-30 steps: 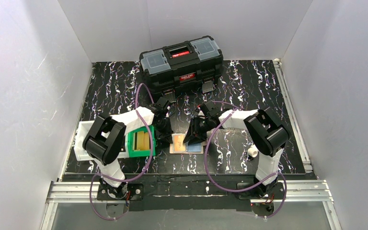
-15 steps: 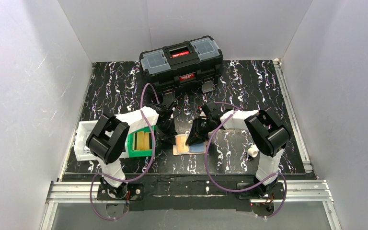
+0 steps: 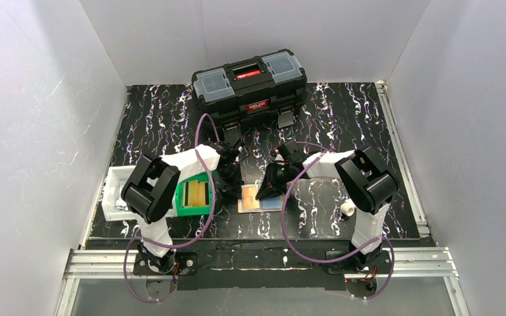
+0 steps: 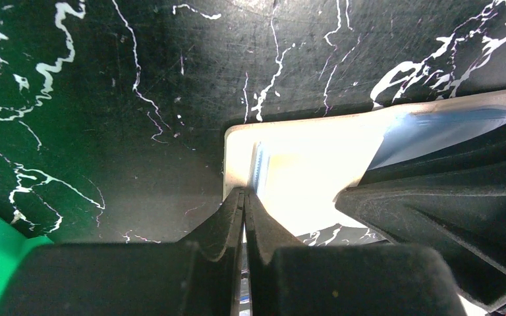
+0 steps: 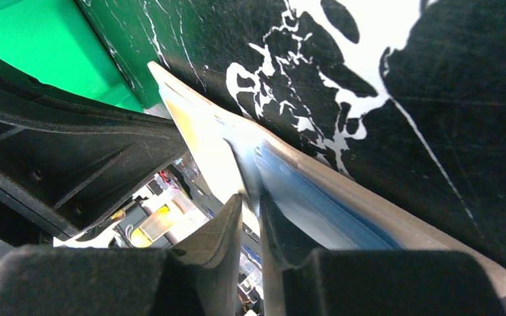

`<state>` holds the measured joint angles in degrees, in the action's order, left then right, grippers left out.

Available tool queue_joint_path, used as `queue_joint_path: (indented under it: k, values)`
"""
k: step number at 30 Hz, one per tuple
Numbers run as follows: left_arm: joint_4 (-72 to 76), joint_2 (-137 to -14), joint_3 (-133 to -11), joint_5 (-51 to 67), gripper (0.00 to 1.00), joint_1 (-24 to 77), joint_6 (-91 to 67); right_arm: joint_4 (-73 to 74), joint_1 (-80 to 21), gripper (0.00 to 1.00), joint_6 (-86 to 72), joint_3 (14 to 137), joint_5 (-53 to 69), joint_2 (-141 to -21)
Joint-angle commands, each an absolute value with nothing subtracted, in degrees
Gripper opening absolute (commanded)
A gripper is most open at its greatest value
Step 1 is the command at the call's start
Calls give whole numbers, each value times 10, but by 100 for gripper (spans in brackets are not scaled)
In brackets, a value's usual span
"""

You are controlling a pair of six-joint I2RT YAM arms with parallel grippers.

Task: Take the credit cards out of the card holder
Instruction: Remove the credit card from the card holder.

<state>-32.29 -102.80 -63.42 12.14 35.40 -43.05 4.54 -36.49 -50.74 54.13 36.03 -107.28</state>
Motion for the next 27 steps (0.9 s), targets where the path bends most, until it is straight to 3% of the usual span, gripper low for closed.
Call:
queue_joint_path:
  k: [1, 5, 11, 19, 27]
  values:
    - [-331, -1054, -631, 131, 1, 376, -422, 34, -369, 21, -503, 527, 355, -1082]
    - [-338, -1054, -641, 140, 2, 379, -405, 26, -369, 21, -504, 528, 366, -1088]
    - [-339, -1072, -655, 152, 5, 392, -403, 34, -369, 29, -494, 546, 372, -1086]
    - [-366, -1082, -665, 124, 4, 395, -407, 49, -369, 14, -481, 544, 356, -1073]
    - [-384, -1087, -649, 91, 0, 388, -418, 57, -359, 11, -469, 523, 334, -1050]
